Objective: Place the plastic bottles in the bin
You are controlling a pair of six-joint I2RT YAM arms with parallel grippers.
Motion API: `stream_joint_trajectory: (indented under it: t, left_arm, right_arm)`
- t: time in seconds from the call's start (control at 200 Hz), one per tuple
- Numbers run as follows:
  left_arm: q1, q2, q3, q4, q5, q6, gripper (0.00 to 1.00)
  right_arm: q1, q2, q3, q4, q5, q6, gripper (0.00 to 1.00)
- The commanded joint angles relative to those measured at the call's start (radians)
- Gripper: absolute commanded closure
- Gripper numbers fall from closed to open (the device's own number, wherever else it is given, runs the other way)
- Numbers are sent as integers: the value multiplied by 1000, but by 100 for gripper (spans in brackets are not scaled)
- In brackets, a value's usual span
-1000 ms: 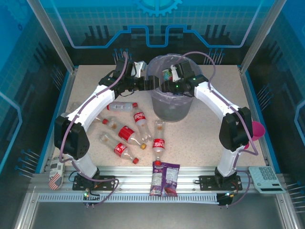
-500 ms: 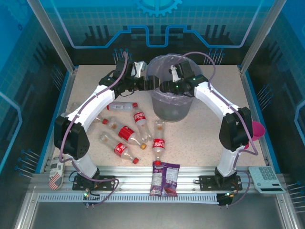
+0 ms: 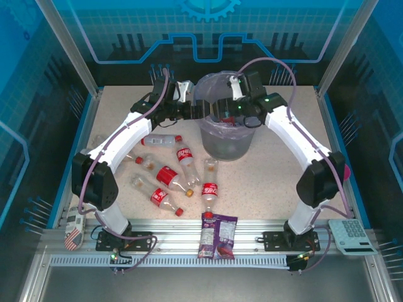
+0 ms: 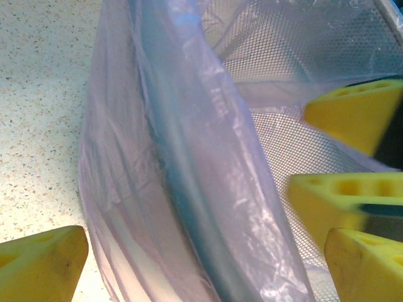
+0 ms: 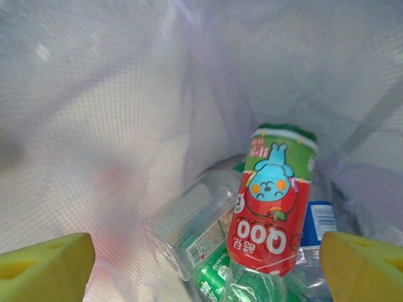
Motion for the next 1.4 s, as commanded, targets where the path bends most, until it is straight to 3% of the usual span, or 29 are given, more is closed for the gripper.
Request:
stream_joint_trajectory:
  t: [0.0, 0.225, 0.32, 0.45, 0.895, 1.181, 1.231, 1.396]
  left_arm:
    - [-7, 15, 0, -73, -31, 42, 3]
    - [-10, 14, 19, -81, -31, 40, 3]
    - [-14, 9, 37, -91, -38, 45, 3]
    - [-15, 4, 66, -115, -38, 53, 1]
    - [-15, -81, 144, -142, -43, 122, 1]
    - [-15, -287, 103, -223, -260, 213, 1]
    - [-15, -341, 50, -232, -287, 193, 4]
    - [-37, -484, -187, -275, -323, 110, 26]
  right_arm:
    - [3, -93, 37, -46, 21, -32, 6]
    - [-50, -262, -13, -77, 72, -40, 3]
    - [-124, -346, -80, -83, 77, -24, 4]
    - [-250, -405, -168, -82, -6, 6, 7]
    - [-299, -294, -268, 32, -175, 45, 17]
    - [-299, -282, -299, 70, -182, 69, 33]
    - [-299, -288, -308, 76, -179, 74, 36]
    - [-300, -308, -342, 99, -182, 97, 42]
